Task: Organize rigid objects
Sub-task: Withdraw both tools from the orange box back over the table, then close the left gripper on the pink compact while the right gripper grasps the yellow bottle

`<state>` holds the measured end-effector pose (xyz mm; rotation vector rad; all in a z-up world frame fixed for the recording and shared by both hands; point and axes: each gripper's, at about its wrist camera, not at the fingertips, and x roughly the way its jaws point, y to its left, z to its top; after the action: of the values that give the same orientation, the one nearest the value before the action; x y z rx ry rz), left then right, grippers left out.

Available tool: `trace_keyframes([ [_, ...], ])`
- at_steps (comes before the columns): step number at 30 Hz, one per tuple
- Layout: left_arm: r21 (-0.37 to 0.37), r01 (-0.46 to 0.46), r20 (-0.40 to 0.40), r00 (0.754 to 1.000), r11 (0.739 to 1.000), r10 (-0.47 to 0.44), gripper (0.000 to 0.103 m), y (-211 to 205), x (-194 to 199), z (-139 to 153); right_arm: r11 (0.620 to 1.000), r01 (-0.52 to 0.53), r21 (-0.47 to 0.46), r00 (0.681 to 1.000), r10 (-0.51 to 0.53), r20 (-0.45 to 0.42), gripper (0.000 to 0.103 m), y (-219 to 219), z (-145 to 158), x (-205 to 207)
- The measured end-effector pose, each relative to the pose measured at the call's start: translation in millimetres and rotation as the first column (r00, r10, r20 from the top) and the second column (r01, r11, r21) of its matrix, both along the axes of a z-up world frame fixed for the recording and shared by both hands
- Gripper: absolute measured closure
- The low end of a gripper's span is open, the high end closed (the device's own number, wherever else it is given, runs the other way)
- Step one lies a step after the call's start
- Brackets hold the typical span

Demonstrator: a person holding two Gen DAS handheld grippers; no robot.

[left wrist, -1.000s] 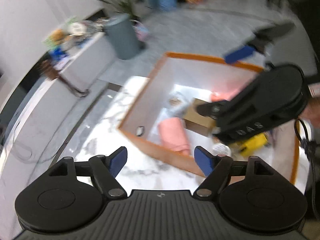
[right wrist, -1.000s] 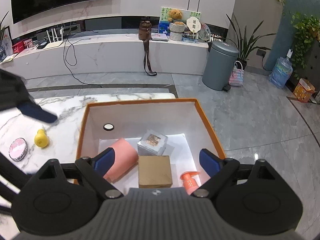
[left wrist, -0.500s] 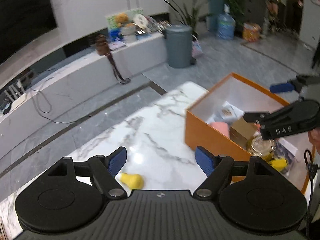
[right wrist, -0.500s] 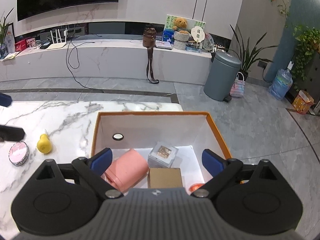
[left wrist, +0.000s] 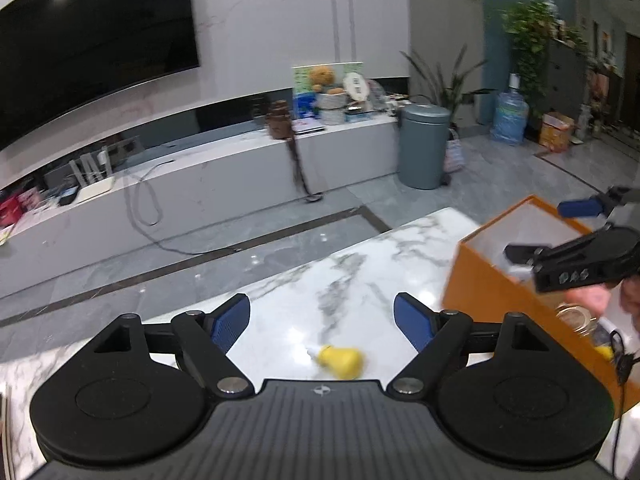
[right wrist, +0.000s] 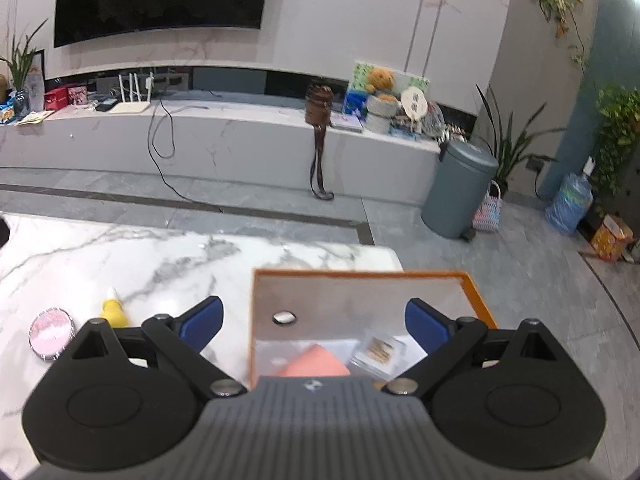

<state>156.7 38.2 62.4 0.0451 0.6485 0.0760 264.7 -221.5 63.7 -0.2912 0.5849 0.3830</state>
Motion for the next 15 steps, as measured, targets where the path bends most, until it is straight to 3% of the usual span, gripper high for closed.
trace_keyframes([
  [6,-0.033,-0.069,-0.013,0.998,0.997,0.069,0.007,29.4,-13.6,-35.6,0.997,-0.073,0.004,0.996,0.073,0.059,0.006,27.5,-6.8,-10.1],
  [15,-0.077,-0.091,-0.078,0.993,0.993,0.085,0.007,44.9,-16.7,-74.2,0.988,-0.153,0.002,0.987,0.152,0.041,0.006,71.1,-21.6,-11.6],
])
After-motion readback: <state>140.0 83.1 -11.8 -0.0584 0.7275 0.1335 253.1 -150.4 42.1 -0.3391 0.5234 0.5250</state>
